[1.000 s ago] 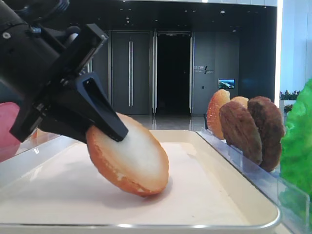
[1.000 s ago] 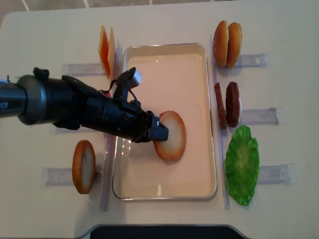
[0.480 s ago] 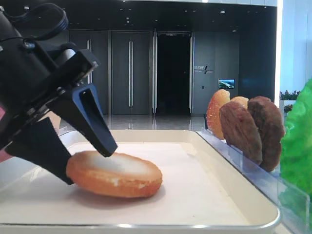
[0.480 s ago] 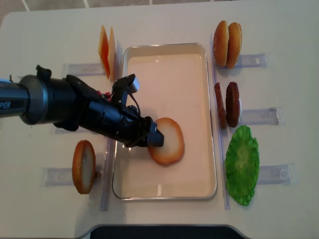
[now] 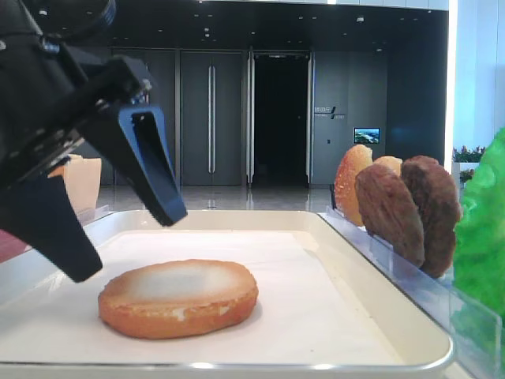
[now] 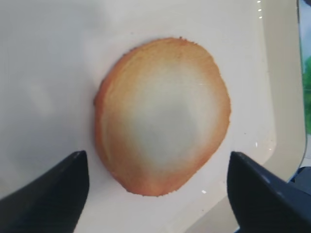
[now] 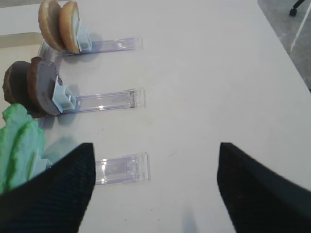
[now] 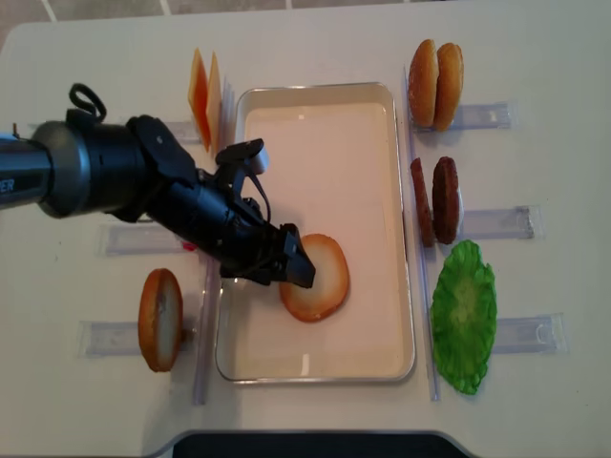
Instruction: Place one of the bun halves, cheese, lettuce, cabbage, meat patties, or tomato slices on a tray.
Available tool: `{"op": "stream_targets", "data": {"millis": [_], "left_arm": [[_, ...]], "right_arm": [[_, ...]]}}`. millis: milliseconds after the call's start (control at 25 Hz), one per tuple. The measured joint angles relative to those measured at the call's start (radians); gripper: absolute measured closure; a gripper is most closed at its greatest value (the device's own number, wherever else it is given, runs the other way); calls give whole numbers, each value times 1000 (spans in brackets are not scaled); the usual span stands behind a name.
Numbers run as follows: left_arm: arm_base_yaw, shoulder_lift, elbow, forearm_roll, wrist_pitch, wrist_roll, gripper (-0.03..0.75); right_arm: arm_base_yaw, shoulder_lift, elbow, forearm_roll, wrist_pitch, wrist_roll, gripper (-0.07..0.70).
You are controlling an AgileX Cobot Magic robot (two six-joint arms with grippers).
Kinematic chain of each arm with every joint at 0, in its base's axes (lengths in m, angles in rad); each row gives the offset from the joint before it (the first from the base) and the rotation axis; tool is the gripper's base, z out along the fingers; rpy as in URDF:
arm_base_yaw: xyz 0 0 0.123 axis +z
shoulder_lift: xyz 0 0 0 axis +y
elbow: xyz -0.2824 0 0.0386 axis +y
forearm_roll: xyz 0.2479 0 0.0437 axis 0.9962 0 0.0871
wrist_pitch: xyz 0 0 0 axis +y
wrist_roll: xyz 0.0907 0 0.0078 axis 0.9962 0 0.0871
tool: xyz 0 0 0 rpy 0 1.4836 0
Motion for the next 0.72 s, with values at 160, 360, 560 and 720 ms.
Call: {"op": "stream_targets", "data": {"millis": [160,360,560,720], "left_arm": [[0,-65,-47,89,58,-89,24],[0,-154,-94,216,127,-187,24],[49,-253,-123,407,212,-322,24],[145,-311,-123,555,284,-399,24]], "right_arm": [[0,0,0,0,0,0,104],[0,0,0,0,0,0,104],[0,0,0,0,0,0,104],[0,0,0,0,0,0,104]]}}
